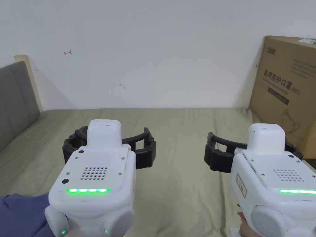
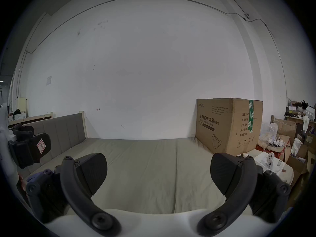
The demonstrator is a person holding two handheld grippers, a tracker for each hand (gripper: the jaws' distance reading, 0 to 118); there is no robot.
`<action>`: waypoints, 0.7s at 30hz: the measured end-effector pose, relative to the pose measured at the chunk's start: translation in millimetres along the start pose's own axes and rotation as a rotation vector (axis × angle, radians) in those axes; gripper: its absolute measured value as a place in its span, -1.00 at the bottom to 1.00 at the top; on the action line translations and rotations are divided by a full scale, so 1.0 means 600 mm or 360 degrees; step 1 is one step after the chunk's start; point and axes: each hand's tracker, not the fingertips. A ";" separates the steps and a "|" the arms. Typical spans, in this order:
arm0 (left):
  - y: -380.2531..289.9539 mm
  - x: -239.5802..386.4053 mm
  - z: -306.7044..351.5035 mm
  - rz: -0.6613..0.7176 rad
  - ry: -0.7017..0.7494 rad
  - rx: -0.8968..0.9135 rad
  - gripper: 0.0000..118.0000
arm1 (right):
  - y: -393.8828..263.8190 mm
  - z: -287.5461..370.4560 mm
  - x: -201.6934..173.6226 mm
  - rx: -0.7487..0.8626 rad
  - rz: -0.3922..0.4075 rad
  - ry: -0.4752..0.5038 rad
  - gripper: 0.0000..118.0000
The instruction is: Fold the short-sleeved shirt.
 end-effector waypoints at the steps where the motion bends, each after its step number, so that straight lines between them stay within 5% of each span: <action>1: 0.001 -0.001 0.000 -0.0010 0.0001 0.0002 0.97 | 0.000 0.000 -0.001 -0.0001 0.0003 0.0004 1.00; 21: 0.000 -0.002 0.003 -0.0041 -0.0001 -0.0010 0.97 | 0.004 0.003 -0.002 0.0003 0.0004 -0.0003 1.00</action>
